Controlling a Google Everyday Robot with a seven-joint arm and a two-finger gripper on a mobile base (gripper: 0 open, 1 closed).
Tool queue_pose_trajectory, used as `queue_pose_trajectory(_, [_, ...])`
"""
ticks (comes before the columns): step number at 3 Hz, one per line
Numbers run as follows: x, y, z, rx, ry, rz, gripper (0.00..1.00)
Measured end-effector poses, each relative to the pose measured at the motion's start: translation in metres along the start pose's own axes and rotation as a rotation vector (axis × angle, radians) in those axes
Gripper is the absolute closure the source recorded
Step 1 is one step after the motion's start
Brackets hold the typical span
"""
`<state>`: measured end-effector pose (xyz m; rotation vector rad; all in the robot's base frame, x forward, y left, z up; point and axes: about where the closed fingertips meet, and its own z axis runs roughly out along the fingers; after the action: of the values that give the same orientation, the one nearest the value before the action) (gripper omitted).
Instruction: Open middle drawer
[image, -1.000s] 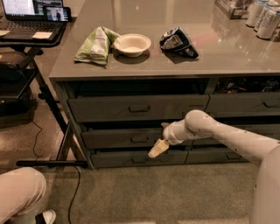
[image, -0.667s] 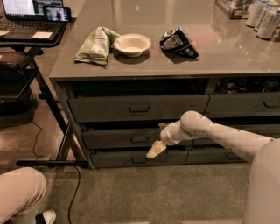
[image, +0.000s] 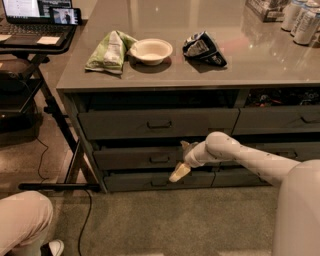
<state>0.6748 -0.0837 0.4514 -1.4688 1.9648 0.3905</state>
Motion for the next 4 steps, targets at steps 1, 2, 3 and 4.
queue_pose_trajectory(1, [0.008, -0.012, 0.015, -0.019, -0.046, -0.042, 0.00])
queue_pose_trajectory(2, [0.015, -0.026, 0.028, -0.052, -0.087, -0.077, 0.00])
queue_pose_trajectory(3, [0.025, -0.035, 0.036, -0.076, -0.108, -0.068, 0.19])
queue_pose_trajectory(4, [0.023, -0.036, 0.032, -0.075, -0.109, -0.067, 0.42])
